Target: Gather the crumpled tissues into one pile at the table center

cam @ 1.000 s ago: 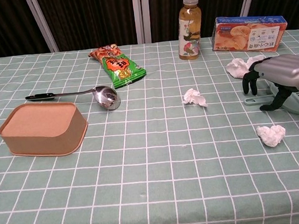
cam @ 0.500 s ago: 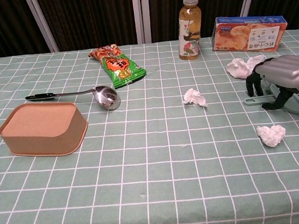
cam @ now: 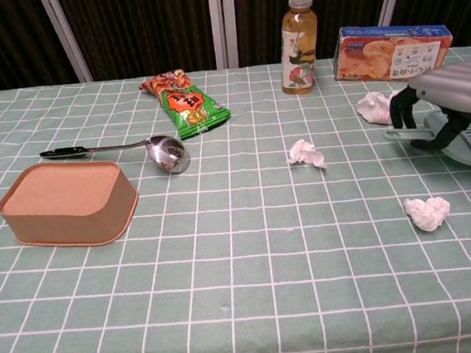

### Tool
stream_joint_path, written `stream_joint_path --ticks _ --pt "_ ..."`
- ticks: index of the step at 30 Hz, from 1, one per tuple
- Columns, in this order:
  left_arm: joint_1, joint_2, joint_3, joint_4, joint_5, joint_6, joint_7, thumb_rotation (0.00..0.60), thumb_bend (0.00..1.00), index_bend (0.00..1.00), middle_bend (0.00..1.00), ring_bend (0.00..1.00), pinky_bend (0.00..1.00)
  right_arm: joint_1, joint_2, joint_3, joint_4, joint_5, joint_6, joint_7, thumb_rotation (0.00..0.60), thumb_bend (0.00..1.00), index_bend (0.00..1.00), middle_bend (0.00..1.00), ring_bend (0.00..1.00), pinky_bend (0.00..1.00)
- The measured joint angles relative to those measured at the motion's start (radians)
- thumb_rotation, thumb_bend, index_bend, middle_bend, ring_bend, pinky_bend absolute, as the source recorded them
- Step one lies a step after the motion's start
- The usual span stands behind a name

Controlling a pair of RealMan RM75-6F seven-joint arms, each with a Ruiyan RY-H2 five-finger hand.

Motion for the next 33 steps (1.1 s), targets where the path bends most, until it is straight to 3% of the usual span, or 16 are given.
stream_joint_path --ticks 6,12,20,26,33 --pt "0.001 0.010 -0.001 -0.018 0.000 0.003 0.019 0.600 0.00 0.15 0.17 0.10 0.07 0.017 0.058 0.011 0.016 -0.075 0.046 0.255 0.600 0.36 0.65 0.63 0.26 0.19" --pt "0.004 0.025 -0.002 -0.048 0.000 0.010 0.045 0.600 0.00 0.15 0.17 0.10 0.07 0.079 0.041 0.010 0.180 -0.149 0.053 0.519 0.600 0.49 0.69 0.65 0.31 0.20" --pt "0.011 0.044 -0.001 -0.089 -0.011 0.014 0.078 0.600 0.00 0.15 0.17 0.10 0.07 0.188 -0.104 -0.036 0.534 -0.242 0.043 0.880 0.600 0.58 0.74 0.67 0.34 0.24" --pt "0.016 0.057 0.001 -0.115 -0.017 0.015 0.102 0.600 0.00 0.15 0.17 0.10 0.07 0.241 -0.225 -0.098 0.755 -0.294 0.017 1.019 0.600 0.58 0.76 0.68 0.37 0.28" --pt "0.021 0.068 0.001 -0.143 -0.025 0.019 0.128 0.600 0.00 0.15 0.17 0.10 0.07 0.267 -0.312 -0.159 0.845 -0.332 0.008 1.198 0.600 0.58 0.76 0.68 0.37 0.28"
